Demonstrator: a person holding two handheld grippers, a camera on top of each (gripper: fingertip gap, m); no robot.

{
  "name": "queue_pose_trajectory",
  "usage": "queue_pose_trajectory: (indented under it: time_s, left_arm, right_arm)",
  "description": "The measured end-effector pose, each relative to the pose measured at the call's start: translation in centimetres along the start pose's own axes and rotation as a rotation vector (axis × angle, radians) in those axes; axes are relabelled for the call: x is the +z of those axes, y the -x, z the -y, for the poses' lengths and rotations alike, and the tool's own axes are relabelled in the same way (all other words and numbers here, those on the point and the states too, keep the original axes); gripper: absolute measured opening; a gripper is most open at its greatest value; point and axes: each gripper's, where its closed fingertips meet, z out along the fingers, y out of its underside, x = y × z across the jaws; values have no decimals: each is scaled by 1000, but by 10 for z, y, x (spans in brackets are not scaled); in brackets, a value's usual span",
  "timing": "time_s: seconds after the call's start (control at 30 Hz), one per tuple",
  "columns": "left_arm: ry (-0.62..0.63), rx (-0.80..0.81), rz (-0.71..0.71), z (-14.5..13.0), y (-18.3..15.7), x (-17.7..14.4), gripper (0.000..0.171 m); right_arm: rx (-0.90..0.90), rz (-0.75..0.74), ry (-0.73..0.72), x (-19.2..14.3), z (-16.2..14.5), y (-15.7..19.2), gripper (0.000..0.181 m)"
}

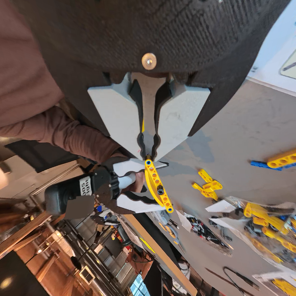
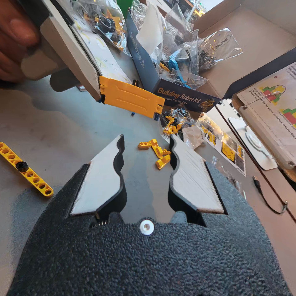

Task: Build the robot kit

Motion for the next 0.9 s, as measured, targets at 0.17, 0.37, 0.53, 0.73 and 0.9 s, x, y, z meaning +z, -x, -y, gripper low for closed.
queue_pose_trajectory:
  time_s: [0.17,0.37,0.53,0.73,0.9]
  left_arm:
    - [60,-140,-82,-12,-8,4,4]
    - [94,-119,-97,-17,-12,5,4]
    - [80,-49,-19,-13,-1,0,4]
    - [172,180,180,-14,28,-20,4]
    - [305,281,267,-30,39,-29,4]
  right_arm:
    - [-197,-144,-22,-3,16,-2,43]
    - [-318,-174,-3,-3,15,4,18]
    - [-297,-144,41,4,4,6,16]
    - [-236,-79,111,12,-13,10,19]
    - [-177,-70,104,11,-14,4,19]
